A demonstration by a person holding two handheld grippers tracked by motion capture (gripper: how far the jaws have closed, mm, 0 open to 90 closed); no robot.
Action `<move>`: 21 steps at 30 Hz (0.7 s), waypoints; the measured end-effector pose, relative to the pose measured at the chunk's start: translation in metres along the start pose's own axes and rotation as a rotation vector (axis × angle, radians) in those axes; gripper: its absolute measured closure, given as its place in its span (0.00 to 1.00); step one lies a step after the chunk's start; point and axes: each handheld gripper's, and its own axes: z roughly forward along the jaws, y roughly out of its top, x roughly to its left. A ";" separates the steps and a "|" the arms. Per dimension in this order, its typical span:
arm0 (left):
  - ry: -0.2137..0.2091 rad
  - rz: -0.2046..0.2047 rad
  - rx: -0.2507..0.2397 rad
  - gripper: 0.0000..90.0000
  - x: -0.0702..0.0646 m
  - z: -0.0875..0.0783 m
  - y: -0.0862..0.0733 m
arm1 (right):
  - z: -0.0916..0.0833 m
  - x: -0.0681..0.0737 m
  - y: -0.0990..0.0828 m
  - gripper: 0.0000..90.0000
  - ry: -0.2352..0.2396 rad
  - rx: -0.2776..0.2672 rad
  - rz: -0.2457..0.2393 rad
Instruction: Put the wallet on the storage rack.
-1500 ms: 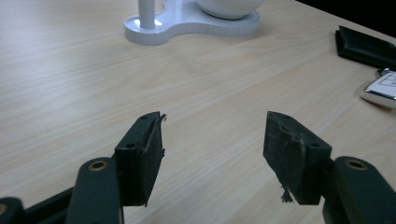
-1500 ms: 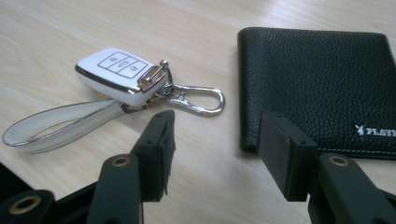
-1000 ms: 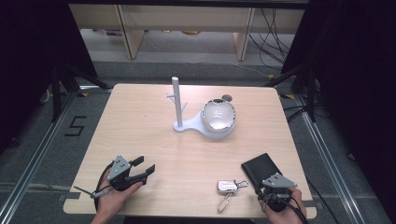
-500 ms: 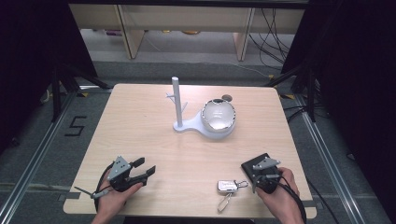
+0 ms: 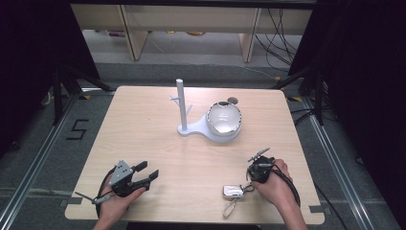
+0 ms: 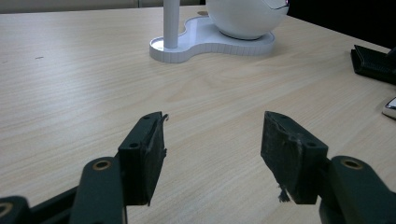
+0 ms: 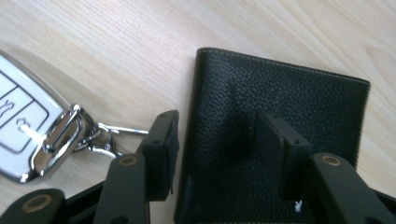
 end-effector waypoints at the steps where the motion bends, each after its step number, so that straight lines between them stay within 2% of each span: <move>1: -0.002 0.001 -0.002 0.43 0.000 0.000 0.000 | 0.002 0.002 0.003 0.56 -0.007 0.020 0.002; 3: -0.002 -0.002 -0.002 0.43 0.000 0.000 0.000 | 0.003 0.003 0.005 0.56 -0.009 0.031 0.002; 4: -0.002 -0.002 -0.002 0.43 0.000 0.000 0.000 | 0.004 0.006 0.007 0.55 -0.026 0.050 0.027; 5: -0.003 -0.002 -0.002 0.43 0.000 0.000 0.000 | 0.005 0.006 0.010 0.55 -0.032 0.050 0.002; 9: -0.007 0.002 -0.006 0.44 0.000 0.000 -0.001 | 0.008 0.006 0.014 0.52 -0.036 0.072 -0.002; 10: -0.011 0.002 -0.007 0.44 0.000 0.000 0.000 | 0.010 0.009 0.017 0.51 -0.071 0.090 -0.028; 11: -0.011 0.003 -0.007 0.44 0.000 0.000 -0.001 | 0.010 0.009 0.018 0.51 -0.069 0.105 -0.017; 13: -0.019 0.004 -0.015 0.44 0.000 0.001 -0.001 | 0.013 0.009 0.020 0.51 -0.083 0.112 -0.020; 14: -0.011 0.009 -0.003 0.44 0.000 0.000 -0.001 | 0.013 0.009 0.022 0.51 -0.083 0.123 -0.029; 15: -0.013 0.006 -0.006 0.44 0.000 0.000 -0.001 | 0.013 0.012 0.023 0.51 -0.096 0.135 -0.001; 17: -0.014 0.005 -0.006 0.44 0.000 0.000 -0.001 | 0.013 0.009 0.025 0.51 -0.093 0.123 -0.034; 18: -0.015 0.006 -0.005 0.44 0.000 0.000 -0.001 | 0.013 0.009 0.025 0.51 -0.093 0.123 -0.034; 19: -0.015 0.006 -0.005 0.44 0.000 0.000 -0.001 | 0.013 0.009 0.026 0.51 -0.103 0.134 -0.009; 20: -0.016 0.005 -0.006 0.44 0.000 0.000 -0.001 | 0.013 0.006 0.026 0.51 -0.114 0.132 -0.031; 21: -0.022 0.004 -0.011 0.44 0.000 0.000 -0.002 | 0.014 0.005 0.026 0.49 -0.113 0.144 -0.026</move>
